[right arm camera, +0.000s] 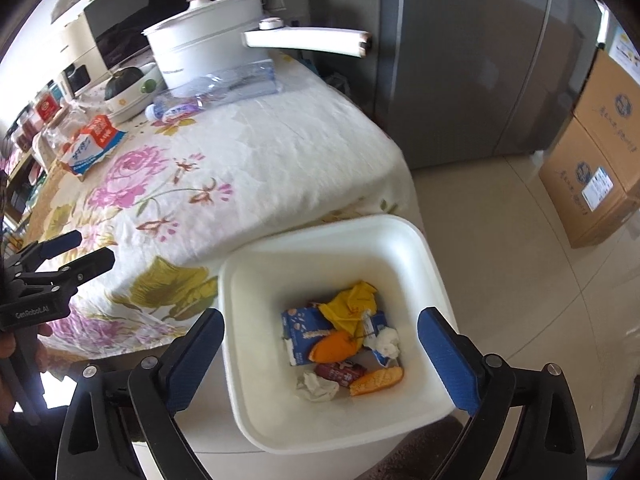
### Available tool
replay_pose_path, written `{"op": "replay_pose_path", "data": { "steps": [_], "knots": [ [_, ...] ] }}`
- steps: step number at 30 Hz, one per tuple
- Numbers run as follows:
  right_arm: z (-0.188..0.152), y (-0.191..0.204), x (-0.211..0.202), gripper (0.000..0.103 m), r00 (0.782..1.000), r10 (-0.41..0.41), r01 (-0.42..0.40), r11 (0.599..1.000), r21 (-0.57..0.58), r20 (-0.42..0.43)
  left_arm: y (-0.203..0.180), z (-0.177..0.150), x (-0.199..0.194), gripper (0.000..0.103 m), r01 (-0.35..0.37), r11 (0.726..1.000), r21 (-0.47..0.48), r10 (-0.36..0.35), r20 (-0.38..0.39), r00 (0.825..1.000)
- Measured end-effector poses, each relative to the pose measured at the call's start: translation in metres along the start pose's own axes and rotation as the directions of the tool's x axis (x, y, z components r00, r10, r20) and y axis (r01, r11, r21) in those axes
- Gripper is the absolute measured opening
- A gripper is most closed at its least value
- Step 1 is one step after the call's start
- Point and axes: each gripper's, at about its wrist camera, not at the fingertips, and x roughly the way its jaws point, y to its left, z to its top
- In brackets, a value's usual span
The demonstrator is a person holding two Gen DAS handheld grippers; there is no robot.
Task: Collect trash
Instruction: 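Move both grippers back to the table toward the snack bag and bottle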
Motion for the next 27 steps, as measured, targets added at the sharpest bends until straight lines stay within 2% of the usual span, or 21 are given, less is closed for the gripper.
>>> {"op": "replay_pose_path", "data": {
  "steps": [11, 14, 21, 24, 27],
  "knots": [
    [0.027, 0.044, 0.009, 0.103, 0.999, -0.025, 0.026, 0.999, -0.027, 0.031, 0.074, 0.003, -0.027, 0.102, -0.112, 0.985, -0.131, 0.121, 0.058, 0.991],
    [0.034, 0.051, 0.011, 0.103, 0.999, -0.032, 0.033, 0.999, -0.019, 0.041, 0.097, 0.005, -0.034, 0.102, -0.116, 0.975, -0.189, 0.132, 0.073, 0.989],
    [0.055, 0.065, 0.02, 0.103, 0.999, -0.018, 0.017, 1.0, 0.015, 0.05, 0.15, 0.019, -0.047, 0.102, -0.115, 0.957, -0.267, 0.136, 0.059, 0.989],
    [0.064, 0.07, 0.026, 0.103, 0.999, -0.013, 0.012, 1.0, 0.021, 0.052, 0.176, 0.031, -0.053, 0.102, -0.145, 0.949, -0.28, 0.171, 0.073, 0.983],
    [0.073, 0.075, 0.034, 0.103, 0.998, -0.018, 0.017, 1.0, 0.018, 0.053, 0.201, 0.043, -0.046, 0.102, -0.183, 0.947, -0.265, 0.199, 0.037, 0.979]
  ]
}}
